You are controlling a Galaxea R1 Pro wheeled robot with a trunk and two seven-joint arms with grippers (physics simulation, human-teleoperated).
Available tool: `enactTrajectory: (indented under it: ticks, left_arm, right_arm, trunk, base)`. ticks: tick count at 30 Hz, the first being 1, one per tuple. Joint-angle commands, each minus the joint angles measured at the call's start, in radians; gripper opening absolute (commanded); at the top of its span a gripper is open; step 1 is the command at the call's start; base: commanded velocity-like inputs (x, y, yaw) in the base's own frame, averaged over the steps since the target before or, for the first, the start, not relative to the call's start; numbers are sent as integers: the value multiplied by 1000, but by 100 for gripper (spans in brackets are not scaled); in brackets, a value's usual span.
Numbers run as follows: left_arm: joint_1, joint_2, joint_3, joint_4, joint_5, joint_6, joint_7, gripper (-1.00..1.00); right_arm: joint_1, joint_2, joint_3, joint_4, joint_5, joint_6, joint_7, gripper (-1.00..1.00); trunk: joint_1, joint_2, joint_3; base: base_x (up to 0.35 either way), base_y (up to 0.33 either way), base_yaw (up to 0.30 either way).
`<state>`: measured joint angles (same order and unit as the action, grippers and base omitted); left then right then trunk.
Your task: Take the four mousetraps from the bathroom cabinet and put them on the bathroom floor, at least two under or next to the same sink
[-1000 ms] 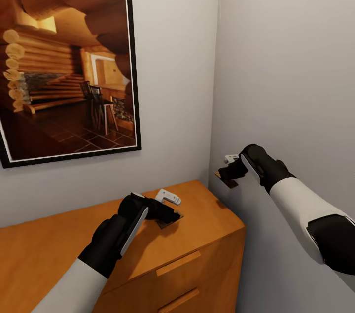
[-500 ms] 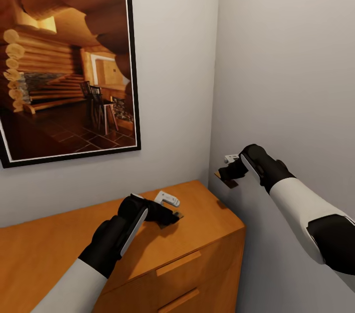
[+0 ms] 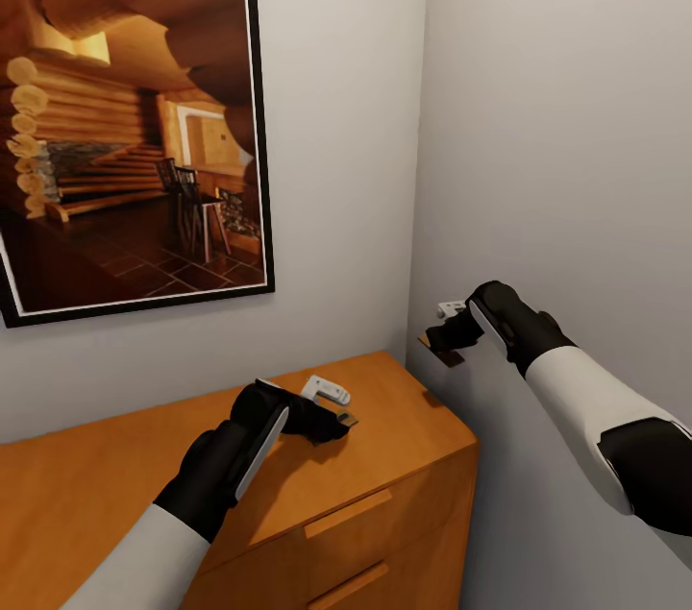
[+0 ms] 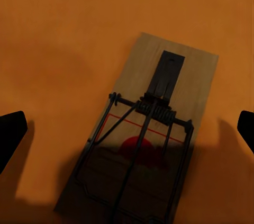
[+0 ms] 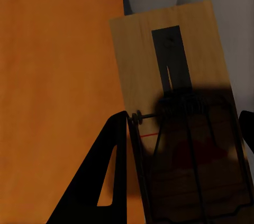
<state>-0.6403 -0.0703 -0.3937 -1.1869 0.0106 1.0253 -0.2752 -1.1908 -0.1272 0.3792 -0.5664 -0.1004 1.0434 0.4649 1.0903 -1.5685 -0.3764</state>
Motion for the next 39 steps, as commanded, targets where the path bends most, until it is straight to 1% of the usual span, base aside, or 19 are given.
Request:
enactTrajectory:
  ticks: [1,8,17,30,31,39]
  left_arm:
    - [-1,-1,0,0,1,5,-1,100]
    - [-1,-2,1,6,4,7,-1,100]
    - [-1,-2,5,53,5,4,-1,100]
    - [-1,-1,7,70,5,5,-1,100]
    - [-1,-1,8,73,5,5,-1,-100]
    - [-1,-2,11,112,7,5,-1,-100]
  right_arm:
    - [-1,-2,7,-1,-11,4,-3,-100]
    - [-1,-2,7,-1,-10,4,-2,-100]
    - [-1,-2,7,-1,-10,4,-2,-100]
    - [-1,-2,7,-1,-11,4,-2,-100]
    - [-1,-2,7,-1,-10,4,-2,-100]
    - [-1,-2,7,-1,-10,4,0,-100]
  trunk:
    - [0,-1,-1]
    - [0,-1,-1]
    - [0,-1,-1]
    - [0,-1,-1]
    - [0,-1,-1]
    - [0,-1,-1]
  base:
    - [0,0,0]
    - [0,0,0]
    - [0,0,0]
    - [0,0,0]
    - [0,0,0]
    - [0,0,0]
